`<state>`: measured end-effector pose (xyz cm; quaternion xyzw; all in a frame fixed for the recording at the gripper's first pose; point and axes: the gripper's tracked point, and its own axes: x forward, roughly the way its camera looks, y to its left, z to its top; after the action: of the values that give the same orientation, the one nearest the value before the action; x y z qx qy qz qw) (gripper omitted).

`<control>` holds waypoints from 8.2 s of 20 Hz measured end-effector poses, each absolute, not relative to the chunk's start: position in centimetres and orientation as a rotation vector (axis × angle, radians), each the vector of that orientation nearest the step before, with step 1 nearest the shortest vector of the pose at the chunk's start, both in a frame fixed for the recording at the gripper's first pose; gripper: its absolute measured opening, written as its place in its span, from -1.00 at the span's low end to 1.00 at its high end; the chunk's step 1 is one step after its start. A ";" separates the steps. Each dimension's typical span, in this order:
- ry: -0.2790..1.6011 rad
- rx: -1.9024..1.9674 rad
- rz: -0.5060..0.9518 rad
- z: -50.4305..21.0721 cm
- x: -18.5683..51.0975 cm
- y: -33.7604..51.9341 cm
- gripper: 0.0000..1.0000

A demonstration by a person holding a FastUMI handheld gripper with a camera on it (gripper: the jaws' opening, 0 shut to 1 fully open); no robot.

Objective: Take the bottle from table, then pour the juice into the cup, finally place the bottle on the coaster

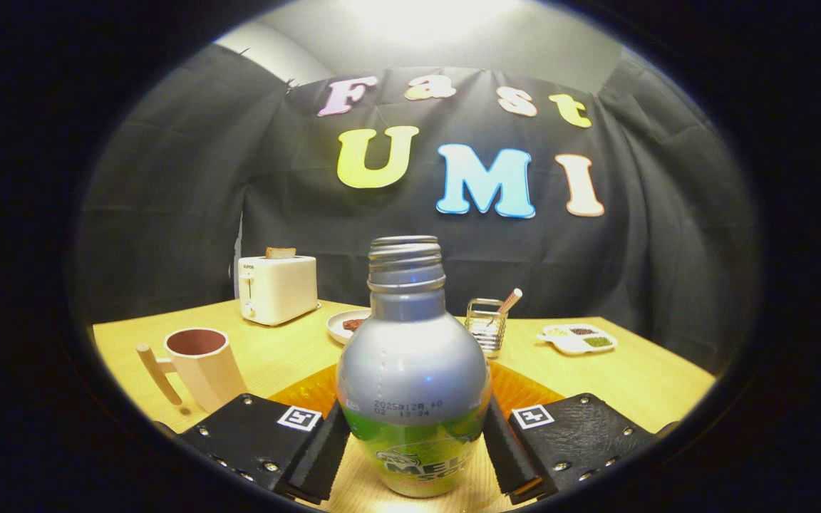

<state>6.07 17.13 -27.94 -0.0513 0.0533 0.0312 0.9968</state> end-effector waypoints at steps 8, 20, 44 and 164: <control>0.118 -0.400 0.074 -27.2 8.8 20.4 0.62; 0.062 -0.737 0.102 -27.9 10.1 24.7 0.63; 0.017 -1.254 0.120 -30.9 10.8 26.2 0.62; -0.480 -2.362 -0.078 -21.1 10.9 29.1 0.62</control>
<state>10.86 29.14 -21.06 -0.9150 -0.1858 -0.0300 0.3568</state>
